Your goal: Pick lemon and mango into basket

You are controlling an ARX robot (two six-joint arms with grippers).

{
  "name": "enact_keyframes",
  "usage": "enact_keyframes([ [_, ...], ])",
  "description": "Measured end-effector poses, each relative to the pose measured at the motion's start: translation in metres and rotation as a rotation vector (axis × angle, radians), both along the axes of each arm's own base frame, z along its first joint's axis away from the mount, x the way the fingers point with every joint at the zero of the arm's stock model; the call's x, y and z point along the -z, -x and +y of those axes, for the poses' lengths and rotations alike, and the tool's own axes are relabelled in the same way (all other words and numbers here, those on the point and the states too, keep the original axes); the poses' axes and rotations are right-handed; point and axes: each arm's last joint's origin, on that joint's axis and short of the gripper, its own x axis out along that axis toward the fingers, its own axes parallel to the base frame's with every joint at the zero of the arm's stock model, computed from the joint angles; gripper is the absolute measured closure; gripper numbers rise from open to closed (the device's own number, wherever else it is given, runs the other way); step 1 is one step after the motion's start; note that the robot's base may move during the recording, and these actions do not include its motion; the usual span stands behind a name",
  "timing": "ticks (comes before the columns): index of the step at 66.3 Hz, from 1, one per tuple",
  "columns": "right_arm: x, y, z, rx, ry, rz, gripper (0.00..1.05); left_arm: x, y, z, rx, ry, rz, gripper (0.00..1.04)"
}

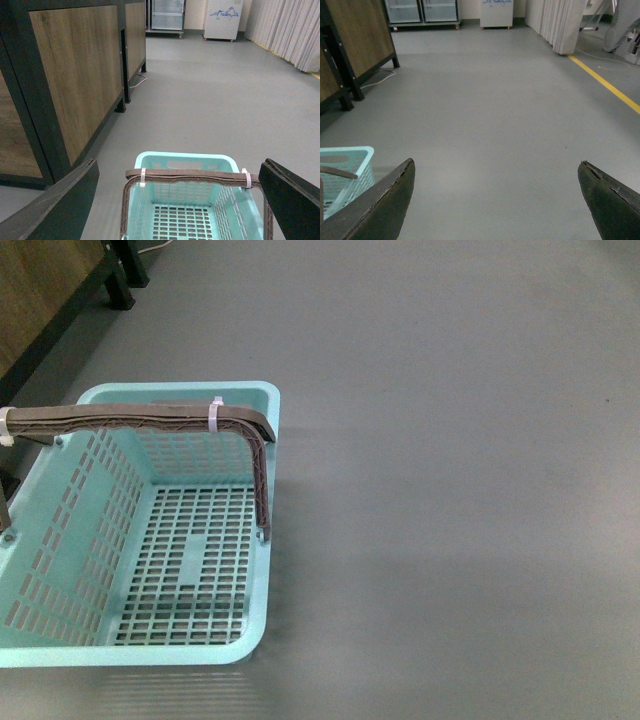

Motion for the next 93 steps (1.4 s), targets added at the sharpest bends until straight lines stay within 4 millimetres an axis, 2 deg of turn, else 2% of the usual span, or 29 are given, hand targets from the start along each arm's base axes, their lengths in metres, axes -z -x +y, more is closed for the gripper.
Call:
enact_keyframes([
  [18,0.0,0.0,0.0,0.0,0.0,0.0,0.09,0.0,0.0,0.0,-0.006,0.001,0.003,0.07],
  [23,0.0,0.0,0.0,0.0,0.0,0.0,0.09,0.0,-0.003,-0.002,-0.198,0.15,0.305,0.07],
  [28,0.0,0.0,0.0,0.0,0.0,0.0,0.09,-0.004,-0.015,-0.004,-0.241,0.35,0.394,0.07],
  [37,0.0,0.0,0.0,0.0,0.0,0.0,0.09,-0.015,-0.051,0.001,-0.212,0.807,0.404,0.07],
  [42,0.0,0.0,0.0,0.0,0.0,0.0,0.09,-0.006,-0.074,0.0,-0.245,0.995,0.445,0.07],
  [47,0.0,0.0,0.0,0.0,0.0,0.0,0.09,0.014,-0.107,-0.006,-0.279,1.135,0.498,0.07],
  [61,0.0,0.0,0.0,0.0,0.0,0.0,0.09,0.066,-0.186,-0.036,-0.352,1.259,0.624,0.07],
  [72,0.0,0.0,0.0,0.0,0.0,0.0,0.09,0.099,-0.232,-0.053,-0.424,1.275,0.714,0.07],
  [79,0.0,0.0,0.0,0.0,0.0,0.0,0.09,0.108,-0.255,-0.058,-0.43,1.279,0.71,0.07],
  [93,0.0,0.0,0.0,0.0,0.0,0.0,0.09,0.106,-0.291,-0.057,-0.429,1.264,0.68,0.07],
])
